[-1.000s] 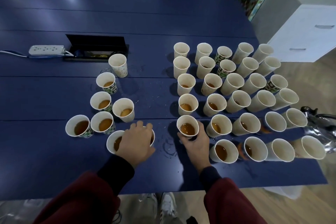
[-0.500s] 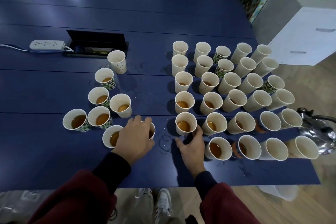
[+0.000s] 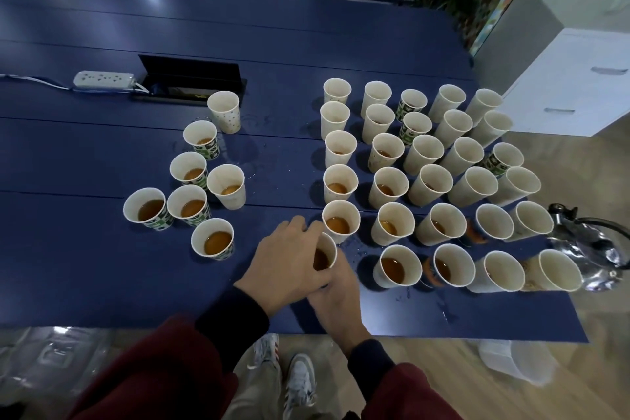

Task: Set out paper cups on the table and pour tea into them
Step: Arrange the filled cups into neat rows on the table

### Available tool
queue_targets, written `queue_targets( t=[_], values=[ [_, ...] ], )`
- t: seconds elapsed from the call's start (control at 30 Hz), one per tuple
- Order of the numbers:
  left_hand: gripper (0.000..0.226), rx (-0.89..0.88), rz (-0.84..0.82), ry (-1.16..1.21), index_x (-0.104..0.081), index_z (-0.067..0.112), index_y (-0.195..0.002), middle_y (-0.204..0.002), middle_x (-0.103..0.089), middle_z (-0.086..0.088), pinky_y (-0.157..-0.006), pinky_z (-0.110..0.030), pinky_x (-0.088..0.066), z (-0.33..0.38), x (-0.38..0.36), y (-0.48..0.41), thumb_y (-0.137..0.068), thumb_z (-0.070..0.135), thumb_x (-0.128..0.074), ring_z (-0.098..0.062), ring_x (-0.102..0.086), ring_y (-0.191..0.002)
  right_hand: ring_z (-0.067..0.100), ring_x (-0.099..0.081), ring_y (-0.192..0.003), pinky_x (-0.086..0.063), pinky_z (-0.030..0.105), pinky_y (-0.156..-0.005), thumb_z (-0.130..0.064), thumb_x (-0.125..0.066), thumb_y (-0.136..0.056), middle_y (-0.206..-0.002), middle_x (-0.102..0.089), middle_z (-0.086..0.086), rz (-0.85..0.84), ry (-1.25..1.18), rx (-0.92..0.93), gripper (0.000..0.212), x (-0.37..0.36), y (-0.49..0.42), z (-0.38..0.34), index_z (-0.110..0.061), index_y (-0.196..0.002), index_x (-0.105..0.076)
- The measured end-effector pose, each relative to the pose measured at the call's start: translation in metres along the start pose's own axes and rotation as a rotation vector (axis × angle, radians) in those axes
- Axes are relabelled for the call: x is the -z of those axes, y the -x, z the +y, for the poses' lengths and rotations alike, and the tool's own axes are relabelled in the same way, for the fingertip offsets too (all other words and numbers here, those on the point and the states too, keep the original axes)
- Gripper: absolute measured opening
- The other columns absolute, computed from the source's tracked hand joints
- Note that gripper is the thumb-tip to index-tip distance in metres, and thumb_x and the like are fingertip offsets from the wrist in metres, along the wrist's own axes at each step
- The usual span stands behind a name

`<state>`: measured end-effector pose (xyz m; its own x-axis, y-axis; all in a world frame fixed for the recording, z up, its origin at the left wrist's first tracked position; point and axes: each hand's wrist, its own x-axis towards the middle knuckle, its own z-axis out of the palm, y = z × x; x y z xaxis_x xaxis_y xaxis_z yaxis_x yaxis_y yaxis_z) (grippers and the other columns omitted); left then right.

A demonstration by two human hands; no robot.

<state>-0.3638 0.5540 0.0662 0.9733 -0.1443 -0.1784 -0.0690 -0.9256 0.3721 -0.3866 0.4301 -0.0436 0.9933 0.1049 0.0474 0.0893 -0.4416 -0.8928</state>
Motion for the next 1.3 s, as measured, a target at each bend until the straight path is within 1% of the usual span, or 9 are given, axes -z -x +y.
queue_targets(
  t=[0.1, 0.17, 0.3, 0.4, 0.53, 0.7, 0.93, 1.1, 1.3],
  values=[
    [0.075, 0.039, 0.041, 0.061, -0.043, 0.030, -0.131, -0.122, -0.050, 0.005, -0.090, -0.038, -0.045, -0.005, -0.004, 0.006, -0.075, 0.077, -0.059, -0.018, -0.048, -0.113, 0.005, -0.063, -0.107, -0.054, 0.032, -0.088, -0.029, -0.083, -0.076, -0.114, -0.067, -0.012, 0.047, 0.024, -0.020, 0.050, 0.006, 0.001, 0.012, -0.022, -0.121, -0.062],
    [0.080, 0.121, 0.108, 0.074, -0.042, 0.025, -0.137, -0.128, -0.049, -0.001, -0.096, -0.044, -0.043, -0.020, -0.007, 0.011, -0.078, 0.077, -0.056, -0.024, -0.047, -0.119, 0.004, -0.063, -0.103, -0.054, 0.032, -0.086, -0.027, -0.086, -0.074, -0.110, -0.068, -0.012, 0.079, 0.025, -0.058, 0.048, 0.008, 0.003, 0.020, -0.023, -0.117, -0.063],
    [0.074, 0.355, 0.249, 0.050, -0.051, 0.007, -0.130, -0.123, -0.053, -0.019, -0.093, -0.050, -0.045, -0.063, -0.014, 0.017, -0.080, 0.059, -0.069, -0.041, -0.051, -0.114, 0.012, -0.061, -0.103, -0.053, 0.033, -0.086, -0.029, -0.087, -0.076, -0.111, -0.066, -0.006, 0.128, 0.079, -0.110, 0.049, 0.012, 0.009, 0.035, -0.023, -0.116, -0.060],
    [0.066, 0.504, 0.251, -0.045, -0.050, 0.007, -0.124, -0.126, -0.049, -0.018, -0.089, -0.053, -0.044, -0.081, -0.014, 0.022, -0.080, 0.050, -0.073, -0.039, -0.046, -0.117, 0.014, -0.059, -0.107, -0.050, 0.032, -0.089, -0.027, -0.087, -0.076, -0.115, -0.063, -0.004, 0.114, 0.131, -0.113, 0.053, 0.016, 0.011, 0.045, -0.021, -0.119, -0.057],
    [0.068, 0.611, 0.278, -0.064, -0.046, 0.007, -0.129, -0.126, -0.047, -0.021, -0.084, -0.055, -0.045, -0.096, -0.017, 0.026, -0.079, 0.042, -0.075, -0.042, -0.045, -0.116, 0.020, -0.061, -0.107, -0.049, 0.031, -0.084, -0.024, -0.087, -0.075, -0.113, -0.062, -0.001, 0.129, 0.158, -0.152, 0.052, 0.018, 0.010, 0.052, -0.019, -0.116, -0.056],
    [0.066, 0.601, 0.259, 0.026, -0.042, 0.014, -0.136, -0.120, -0.046, -0.020, -0.081, -0.053, -0.048, -0.109, -0.022, 0.029, -0.083, 0.039, -0.073, -0.043, -0.050, -0.109, 0.011, -0.058, -0.111, -0.045, 0.025, -0.088, -0.022, -0.087, -0.076, -0.120, -0.059, -0.011, 0.159, 0.122, -0.157, 0.062, 0.022, 0.012, 0.049, -0.021, -0.126, -0.052],
    [0.064, 0.583, 0.263, 0.052, -0.043, 0.011, -0.132, -0.121, -0.046, -0.022, -0.079, -0.051, -0.048, -0.115, -0.021, 0.026, -0.084, 0.041, -0.074, -0.042, -0.050, -0.109, 0.017, -0.060, -0.112, -0.047, 0.028, -0.090, -0.025, -0.090, -0.072, -0.121, -0.062, -0.006, 0.128, 0.126, -0.168, 0.064, 0.025, 0.013, 0.045, -0.023, -0.123, -0.052],
    [0.066, 0.575, 0.237, 0.037, -0.043, 0.015, -0.135, -0.125, -0.048, -0.019, -0.079, -0.051, -0.049, -0.119, -0.018, 0.019, -0.082, 0.042, -0.074, -0.040, -0.051, -0.111, 0.011, -0.057, -0.117, -0.049, 0.030, -0.098, -0.027, -0.091, -0.072, -0.125, -0.057, -0.013, 0.120, 0.081, -0.170, 0.075, 0.029, 0.013, 0.030, -0.026, -0.132, -0.046],
    [0.068, 0.578, 0.224, 0.021, -0.047, 0.013, -0.130, -0.122, -0.047, -0.018, -0.078, -0.050, -0.049, -0.112, -0.015, 0.018, -0.075, 0.038, -0.079, -0.039, -0.051, -0.110, 0.006, -0.047, -0.134, -0.051, 0.035, -0.106, -0.042, -0.087, -0.074, -0.147, -0.047, -0.019, 0.211, -0.054, -0.118, 0.096, 0.041, 0.021, -0.010, -0.033, -0.152, -0.033]
  ],
)
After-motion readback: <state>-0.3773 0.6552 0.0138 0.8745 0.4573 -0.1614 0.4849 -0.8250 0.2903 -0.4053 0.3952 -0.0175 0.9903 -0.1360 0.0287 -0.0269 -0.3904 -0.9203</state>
